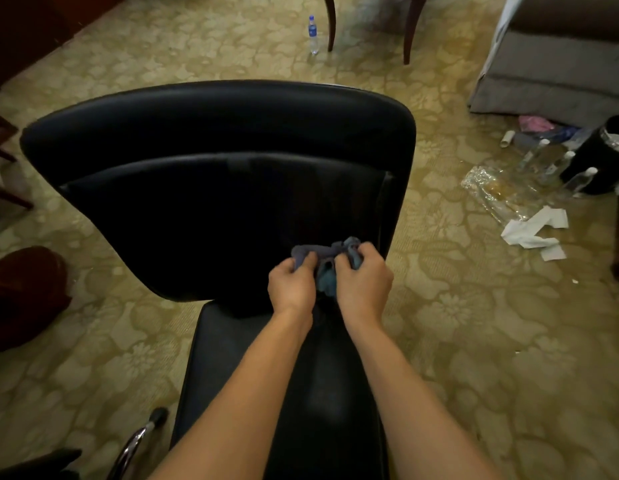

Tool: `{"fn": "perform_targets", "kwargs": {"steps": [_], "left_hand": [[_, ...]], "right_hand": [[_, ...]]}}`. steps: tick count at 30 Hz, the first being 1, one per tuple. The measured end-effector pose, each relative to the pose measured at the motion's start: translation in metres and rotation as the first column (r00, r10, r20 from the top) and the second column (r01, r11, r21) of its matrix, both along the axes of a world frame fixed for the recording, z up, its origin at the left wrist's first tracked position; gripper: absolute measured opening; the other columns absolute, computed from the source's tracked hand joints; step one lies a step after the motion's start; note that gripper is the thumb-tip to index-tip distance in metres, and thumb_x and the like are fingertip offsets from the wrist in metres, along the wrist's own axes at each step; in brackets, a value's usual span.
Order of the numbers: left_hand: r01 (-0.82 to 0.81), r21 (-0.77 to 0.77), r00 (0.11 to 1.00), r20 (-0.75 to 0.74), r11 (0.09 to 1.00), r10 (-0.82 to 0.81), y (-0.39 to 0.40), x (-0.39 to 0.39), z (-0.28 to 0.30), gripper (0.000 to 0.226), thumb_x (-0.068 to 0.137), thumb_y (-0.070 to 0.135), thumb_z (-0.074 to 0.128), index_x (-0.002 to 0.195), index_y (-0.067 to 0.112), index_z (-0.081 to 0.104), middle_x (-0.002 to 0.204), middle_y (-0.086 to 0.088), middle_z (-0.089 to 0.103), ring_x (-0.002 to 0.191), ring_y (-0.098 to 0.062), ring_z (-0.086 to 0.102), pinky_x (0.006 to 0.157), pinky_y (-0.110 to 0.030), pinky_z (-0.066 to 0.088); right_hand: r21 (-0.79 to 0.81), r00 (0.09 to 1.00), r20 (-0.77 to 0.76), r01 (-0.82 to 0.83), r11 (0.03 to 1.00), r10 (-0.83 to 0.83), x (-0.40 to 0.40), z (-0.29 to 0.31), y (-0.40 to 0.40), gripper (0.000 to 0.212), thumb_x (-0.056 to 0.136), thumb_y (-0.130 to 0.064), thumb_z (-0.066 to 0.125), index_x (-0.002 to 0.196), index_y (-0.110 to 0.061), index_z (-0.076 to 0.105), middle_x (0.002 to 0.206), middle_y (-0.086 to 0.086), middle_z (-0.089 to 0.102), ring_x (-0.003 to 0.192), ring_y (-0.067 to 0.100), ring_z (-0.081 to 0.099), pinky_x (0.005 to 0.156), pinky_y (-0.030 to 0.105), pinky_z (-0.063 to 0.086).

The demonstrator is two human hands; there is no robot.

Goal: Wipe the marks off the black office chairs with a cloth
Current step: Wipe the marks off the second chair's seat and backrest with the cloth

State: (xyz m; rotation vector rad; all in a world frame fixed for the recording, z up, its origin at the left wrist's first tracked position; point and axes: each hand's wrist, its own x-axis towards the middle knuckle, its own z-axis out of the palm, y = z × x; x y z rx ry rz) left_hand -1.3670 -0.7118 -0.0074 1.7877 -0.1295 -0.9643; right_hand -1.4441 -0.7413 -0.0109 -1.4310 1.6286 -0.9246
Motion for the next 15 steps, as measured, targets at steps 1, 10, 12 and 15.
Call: {"fn": "perform_targets", "kwargs": {"steps": [1,10,12,15], "left_hand": [[0.019,-0.080,0.999,0.033,0.997,-0.017,-0.002,0.002,0.008,0.019,0.092,0.027,0.068,0.084,0.010,0.073,0.089,-0.016,0.075,0.090,-0.034,0.072,0.086,-0.053,0.057],[0.123,-0.355,0.989,0.125,0.927,-0.083,-0.046,0.000,0.060,0.015,0.094,0.025,0.066,0.085,0.013,0.070,0.085,-0.013,0.074,0.083,-0.027,0.072,0.075,-0.045,0.058],[0.126,-0.217,0.986,0.137,0.968,-0.097,-0.042,-0.007,0.036,0.019,0.092,0.029,0.068,0.079,0.015,0.069,0.081,-0.013,0.072,0.076,-0.024,0.070,0.072,-0.050,0.058],[0.118,-0.066,0.988,0.111,0.991,-0.110,-0.027,-0.014,0.004,0.024,0.090,0.032,0.069,0.074,0.014,0.070,0.081,-0.016,0.073,0.072,-0.023,0.067,0.073,-0.055,0.056]], "right_hand": [[-0.037,0.999,0.032,0.018,0.999,-0.017,0.000,0.010,-0.001,0.012,0.089,-0.018,0.065,0.080,-0.013,0.060,0.066,-0.009,0.055,0.060,0.002,0.053,0.057,0.023,0.042],[-0.354,0.999,0.031,-0.001,0.935,0.013,-0.013,0.070,-0.054,0.021,0.090,-0.023,0.065,0.076,-0.020,0.050,0.061,-0.014,0.047,0.056,-0.002,0.048,0.055,0.008,0.034],[-0.305,1.000,-0.021,-0.021,0.952,0.015,-0.019,0.039,-0.046,0.015,0.092,-0.023,0.063,0.082,-0.017,0.054,0.066,-0.014,0.050,0.060,0.002,0.050,0.056,0.011,0.037],[-0.228,0.997,-0.081,-0.022,0.973,0.004,-0.027,-0.003,-0.025,0.013,0.094,-0.021,0.061,0.085,-0.013,0.057,0.071,-0.006,0.056,0.064,0.014,0.055,0.054,0.021,0.035]]}}
